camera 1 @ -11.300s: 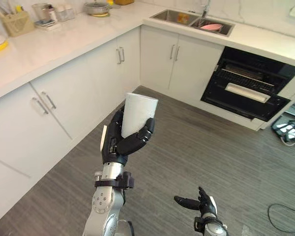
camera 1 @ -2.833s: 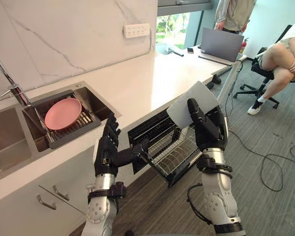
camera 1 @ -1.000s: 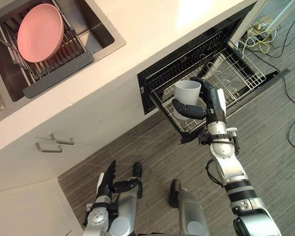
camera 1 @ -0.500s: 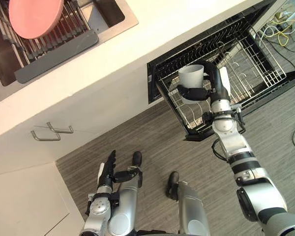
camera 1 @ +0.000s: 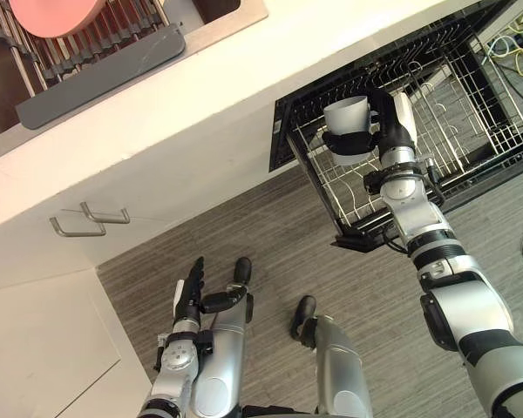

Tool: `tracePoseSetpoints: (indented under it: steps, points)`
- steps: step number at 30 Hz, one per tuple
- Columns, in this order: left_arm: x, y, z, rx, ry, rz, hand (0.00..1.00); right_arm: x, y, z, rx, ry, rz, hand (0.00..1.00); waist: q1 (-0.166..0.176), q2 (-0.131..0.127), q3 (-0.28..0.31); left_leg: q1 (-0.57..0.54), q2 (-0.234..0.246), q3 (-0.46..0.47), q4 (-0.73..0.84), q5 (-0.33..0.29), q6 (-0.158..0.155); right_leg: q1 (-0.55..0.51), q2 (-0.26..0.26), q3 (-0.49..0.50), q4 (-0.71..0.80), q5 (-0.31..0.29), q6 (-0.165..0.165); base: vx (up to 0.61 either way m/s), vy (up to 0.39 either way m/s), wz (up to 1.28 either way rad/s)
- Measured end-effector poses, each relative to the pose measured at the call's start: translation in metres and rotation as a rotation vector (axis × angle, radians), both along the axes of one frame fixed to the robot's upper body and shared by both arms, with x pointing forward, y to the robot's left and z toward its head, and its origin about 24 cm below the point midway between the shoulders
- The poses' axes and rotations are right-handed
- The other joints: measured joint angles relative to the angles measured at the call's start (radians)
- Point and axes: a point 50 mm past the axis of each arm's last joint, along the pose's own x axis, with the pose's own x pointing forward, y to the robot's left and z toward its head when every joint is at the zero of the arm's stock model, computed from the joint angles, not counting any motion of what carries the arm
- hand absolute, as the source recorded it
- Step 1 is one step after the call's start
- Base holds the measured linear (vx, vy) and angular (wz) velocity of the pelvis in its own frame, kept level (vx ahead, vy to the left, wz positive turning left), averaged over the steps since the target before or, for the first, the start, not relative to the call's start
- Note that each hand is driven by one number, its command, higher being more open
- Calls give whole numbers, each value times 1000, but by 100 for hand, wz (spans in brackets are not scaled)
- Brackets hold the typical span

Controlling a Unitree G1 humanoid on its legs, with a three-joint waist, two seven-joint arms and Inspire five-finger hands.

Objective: Walk over to the sink, pick up the cup, carry it to the dishwasher, place the cup inside the dishwasher, then close the dishwasher door

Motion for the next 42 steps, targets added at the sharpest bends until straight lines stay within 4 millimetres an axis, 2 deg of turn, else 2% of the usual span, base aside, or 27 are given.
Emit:
tracePoseSetpoints:
  steps: [15, 16, 27, 34, 40, 42]
  points:
    - [9, -5, 3, -8, -15, 26, 100, 9, 2, -4, -93, 87, -15, 0, 15, 0, 0, -12, -7, -19, -17, 8, -10, -9, -14, -55, 6, -2, -4, 3, -9, 3]
    - [10, -6, 3, -8, -16, 27, 100, 9, 2, -3, -93, 88, -16, 100, 15, 0, 0, -13, -8, -19, -19, 10, -11, -10, -14, -56, 6, -2, -4, 0, 0, 0]
    - [18, -13, 8, -21, -36, 38, 100, 11, 2, -9, -88, 121, -61, 100, 15, 0, 0, -19, -10, -26, -33, 23, -16, -20, -18, -76, 11, -3, -6, -4, -11, 2]
    - [23, -20, 10, -40, -46, 34, 100, 13, 9, -6, -69, 104, -56, 100, 10, 0, 0, -17, -10, -25, -32, 23, -16, -20, -19, -77, 17, -3, -6, 0, 0, 0]
    - [21, -26, 7, -58, -22, 31, 100, 7, 28, -1, -49, 41, 7, 100, -2, 0, 0, 32, -9, -11, -48, 23, -17, 5, -29, -72, 30, -3, -6, -4, -10, -5]
    - [18, -28, 2, -60, 2, 25, 100, 1, 43, 2, -27, -12, 64, 100, -5, -4, 2, 85, -9, 6, -80, 31, -19, 36, -34, -61, 27, -3, -6, -2, -23, -13]
